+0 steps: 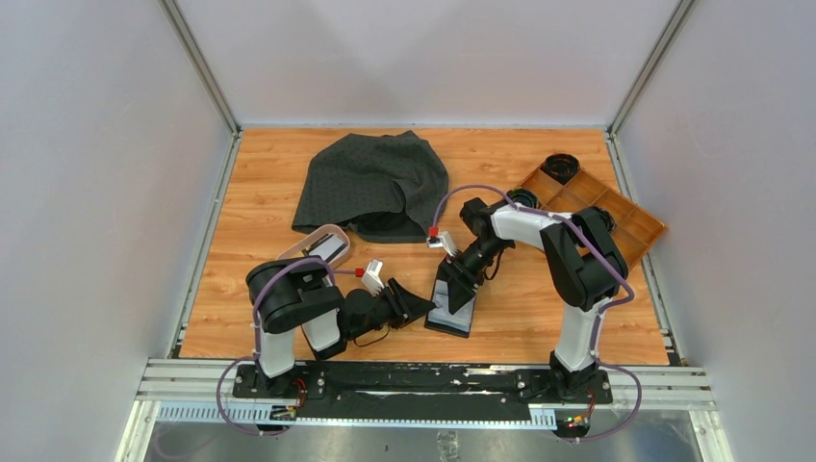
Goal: Put the credit cards into the card holder
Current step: Open the card holder at the center of the board.
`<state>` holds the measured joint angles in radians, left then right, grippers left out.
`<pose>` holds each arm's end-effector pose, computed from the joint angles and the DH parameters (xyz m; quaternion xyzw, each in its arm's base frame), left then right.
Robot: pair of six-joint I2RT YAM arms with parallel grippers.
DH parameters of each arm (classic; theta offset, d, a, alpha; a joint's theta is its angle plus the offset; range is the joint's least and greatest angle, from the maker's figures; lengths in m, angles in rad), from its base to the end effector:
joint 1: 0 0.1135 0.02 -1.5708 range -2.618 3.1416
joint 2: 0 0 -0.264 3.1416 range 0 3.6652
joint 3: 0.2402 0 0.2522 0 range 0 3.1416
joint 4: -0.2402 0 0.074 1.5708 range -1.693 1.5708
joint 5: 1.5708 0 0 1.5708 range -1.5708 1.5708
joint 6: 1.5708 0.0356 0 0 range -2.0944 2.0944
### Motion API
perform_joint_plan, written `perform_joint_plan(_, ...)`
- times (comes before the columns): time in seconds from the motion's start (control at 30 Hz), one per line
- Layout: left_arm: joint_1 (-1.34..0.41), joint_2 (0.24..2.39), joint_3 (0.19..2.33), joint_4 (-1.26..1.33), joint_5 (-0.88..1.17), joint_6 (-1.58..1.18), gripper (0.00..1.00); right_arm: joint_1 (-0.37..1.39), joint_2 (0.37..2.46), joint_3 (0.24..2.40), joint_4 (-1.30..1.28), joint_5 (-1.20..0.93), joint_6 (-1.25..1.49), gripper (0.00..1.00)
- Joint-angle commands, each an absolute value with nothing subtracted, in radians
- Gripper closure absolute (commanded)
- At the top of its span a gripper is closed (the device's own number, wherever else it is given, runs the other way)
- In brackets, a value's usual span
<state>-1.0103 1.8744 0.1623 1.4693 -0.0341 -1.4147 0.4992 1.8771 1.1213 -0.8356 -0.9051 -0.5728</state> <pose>0.1234 -0.1943 0.0881 -0.1684 0.7693 -0.5723 0.2287 0.2649 0.1764 0.1449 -0.4554 0.7755 0.4373 0.0068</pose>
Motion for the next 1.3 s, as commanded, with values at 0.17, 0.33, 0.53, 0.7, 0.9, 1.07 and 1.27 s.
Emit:
perform_joint_plan(0.17, -1.018, 1.894, 0.155, 1.517, -0.054, -1.408, 0.61, 0.492, 1.899, 1.127, -0.855, -0.817, -0.597, 0.37)
perform_joint_plan(0.33, -1.017, 1.897, 0.156, 1.519, -0.052, -1.406, 0.61, 0.489, 1.882, 1.124, -0.848, -0.807, -0.601, 0.39)
perform_joint_plan(0.53, -1.018, 1.897, 0.155, 1.517, -0.051, -1.401, 0.61, 0.487, 1.869, 1.12, -0.844, -0.802, -0.603, 0.37)
perform_joint_plan(0.7, -1.018, 1.899, 0.151, 1.516, -0.052, -1.399, 0.61, 0.488, 1.836, 1.11, -0.83, -0.785, -0.606, 0.33)
perform_joint_plan(0.9, -1.018, 1.894, 0.15, 1.516, -0.051, -1.392, 0.64, 0.488, 1.718, 1.083, -0.784, -0.687, -0.619, 0.05)
perform_joint_plan(1.07, -1.018, 1.887, 0.151, 1.517, -0.049, -1.378, 0.64, 0.489, 1.604, 1.056, -0.757, -0.614, -0.657, 0.0)
perform_joint_plan(1.27, -1.019, 1.785, 0.151, 1.418, -0.056, -1.318, 0.63, 0.488, 1.436, 1.026, -0.721, -0.597, -0.723, 0.0)
